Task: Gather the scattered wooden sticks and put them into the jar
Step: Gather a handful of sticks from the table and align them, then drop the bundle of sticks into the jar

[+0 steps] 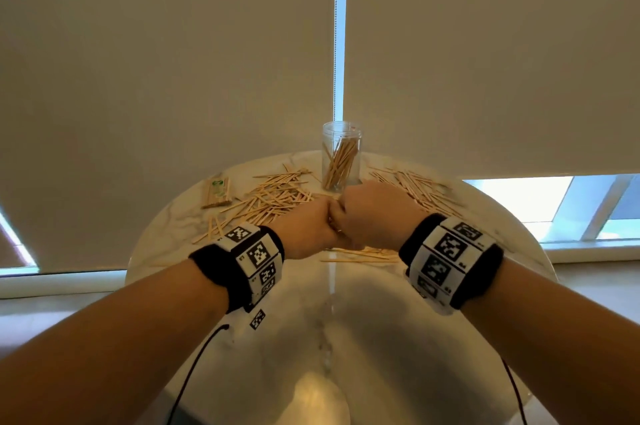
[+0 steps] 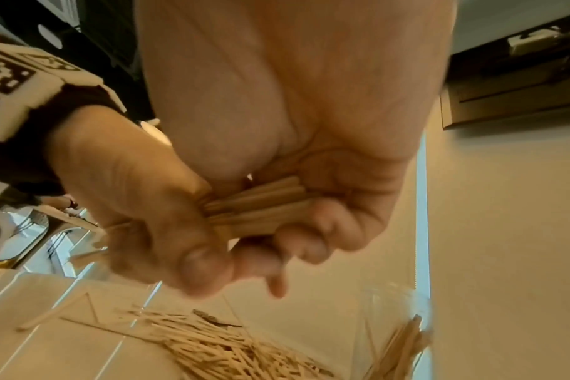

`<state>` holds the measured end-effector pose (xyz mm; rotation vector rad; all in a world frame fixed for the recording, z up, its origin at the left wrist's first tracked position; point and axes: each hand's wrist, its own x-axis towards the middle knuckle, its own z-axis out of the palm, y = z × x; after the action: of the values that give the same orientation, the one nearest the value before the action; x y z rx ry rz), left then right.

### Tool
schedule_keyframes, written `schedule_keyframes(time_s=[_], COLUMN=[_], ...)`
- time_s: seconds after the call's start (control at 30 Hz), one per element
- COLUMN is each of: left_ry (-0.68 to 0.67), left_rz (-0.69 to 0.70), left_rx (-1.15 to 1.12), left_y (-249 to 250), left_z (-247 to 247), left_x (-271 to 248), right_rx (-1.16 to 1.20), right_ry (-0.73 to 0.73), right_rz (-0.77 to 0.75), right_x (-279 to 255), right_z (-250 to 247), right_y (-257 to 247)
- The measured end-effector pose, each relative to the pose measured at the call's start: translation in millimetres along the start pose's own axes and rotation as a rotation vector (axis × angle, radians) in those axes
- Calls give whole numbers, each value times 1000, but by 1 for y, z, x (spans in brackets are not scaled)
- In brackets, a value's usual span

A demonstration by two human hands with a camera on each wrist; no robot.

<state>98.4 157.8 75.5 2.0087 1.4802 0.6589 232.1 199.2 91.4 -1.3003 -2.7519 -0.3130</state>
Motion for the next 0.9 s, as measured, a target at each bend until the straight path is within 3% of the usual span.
schedule_keyframes(time_s=[0.13,0.23,0.3,0.37,0.47,0.53,0.63,0.73,0.9], left_ry=[-75,-169,-104,81,305,322,280,327,464], left_rz=[-18,-88,-129,-174,-350,-427,-387,-375,-374], left_rx=[-171,-176,-33,-31,-383,-651,-941,-908,-597], left_y=[5,-3,-10,-18,-27,-20,-2,5,-14], left_z=[-14,-25,-35,-45,-47,-37,-18,-7,-12], left_x=[4,8,10,13,16,15,19,30,42], right_rx=[11,84,136,236,386,445,454,450,602], right_ry=[68,53,98,80,145,177,185,214,132], right_rz=[-56,-3,56,184,347,372,352,328,268], right_x=[1,-7,-8,-7,-9,-8,-3,-1,-1], right_z=[3,2,4,8,11,11,11,11,14], right_y=[3,9,20,38,56,55,39,31,31])
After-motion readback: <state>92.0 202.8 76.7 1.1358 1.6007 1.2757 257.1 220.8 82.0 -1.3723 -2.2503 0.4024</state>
